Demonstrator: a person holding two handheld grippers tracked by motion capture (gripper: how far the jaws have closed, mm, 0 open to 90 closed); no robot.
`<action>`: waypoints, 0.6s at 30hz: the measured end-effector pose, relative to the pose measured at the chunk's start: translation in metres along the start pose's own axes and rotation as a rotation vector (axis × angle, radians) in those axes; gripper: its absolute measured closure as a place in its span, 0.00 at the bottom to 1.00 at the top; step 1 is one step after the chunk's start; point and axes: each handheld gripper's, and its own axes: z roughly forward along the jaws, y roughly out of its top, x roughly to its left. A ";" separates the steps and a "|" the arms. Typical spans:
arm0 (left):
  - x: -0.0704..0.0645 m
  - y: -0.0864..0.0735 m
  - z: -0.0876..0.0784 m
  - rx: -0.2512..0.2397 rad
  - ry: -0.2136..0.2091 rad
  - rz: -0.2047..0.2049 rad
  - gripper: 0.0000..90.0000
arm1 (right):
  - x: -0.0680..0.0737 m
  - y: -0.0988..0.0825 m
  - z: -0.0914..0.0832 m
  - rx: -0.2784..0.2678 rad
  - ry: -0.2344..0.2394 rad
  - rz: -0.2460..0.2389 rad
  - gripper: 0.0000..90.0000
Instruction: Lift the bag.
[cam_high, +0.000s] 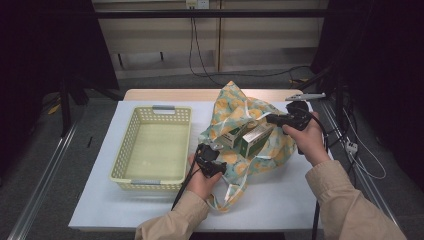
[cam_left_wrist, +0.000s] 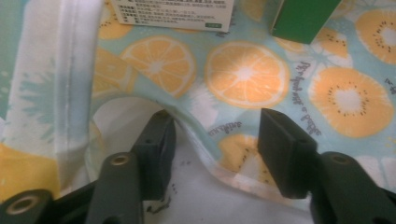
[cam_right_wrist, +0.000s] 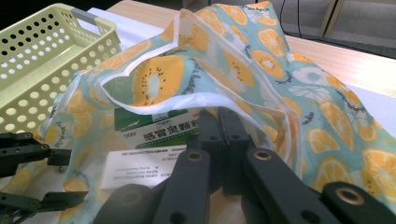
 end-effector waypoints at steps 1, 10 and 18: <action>0.000 0.000 0.000 -0.002 0.000 -0.004 0.58 | 0.001 0.000 0.001 0.002 0.002 -0.001 1.00; -0.001 0.004 -0.001 -0.013 -0.083 -0.031 1.00 | 0.006 0.000 0.008 0.007 0.011 -0.008 1.00; -0.005 0.038 -0.041 -0.094 -0.148 -0.049 1.00 | 0.004 0.003 0.005 0.003 0.011 -0.007 1.00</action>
